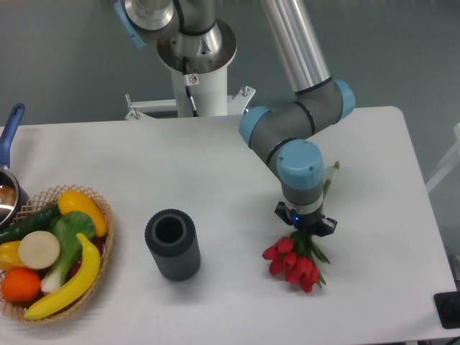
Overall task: Pick up the flowers from the table
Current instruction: 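Lift the grasped red tulips up off the table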
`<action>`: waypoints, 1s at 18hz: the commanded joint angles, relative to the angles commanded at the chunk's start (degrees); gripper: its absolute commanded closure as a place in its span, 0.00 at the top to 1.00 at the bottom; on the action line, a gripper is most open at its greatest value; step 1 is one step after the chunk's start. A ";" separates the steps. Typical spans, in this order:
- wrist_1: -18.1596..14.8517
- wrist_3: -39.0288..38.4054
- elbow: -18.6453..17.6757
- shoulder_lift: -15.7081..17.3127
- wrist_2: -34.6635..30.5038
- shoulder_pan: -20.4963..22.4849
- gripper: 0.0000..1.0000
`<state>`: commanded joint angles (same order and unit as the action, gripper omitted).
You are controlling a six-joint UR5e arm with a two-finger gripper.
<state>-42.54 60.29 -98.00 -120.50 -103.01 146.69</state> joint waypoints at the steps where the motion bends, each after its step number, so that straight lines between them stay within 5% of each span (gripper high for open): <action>1: 0.00 0.00 0.00 0.09 0.00 0.00 0.00; 8: -0.35 -0.18 -0.53 3.78 0.52 1.49 0.00; 12: -1.05 -0.17 2.45 4.92 3.51 4.13 0.00; 18: -8.78 -0.17 6.85 6.50 5.44 4.22 0.00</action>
<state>-51.32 60.12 -91.15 -114.00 -97.57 150.91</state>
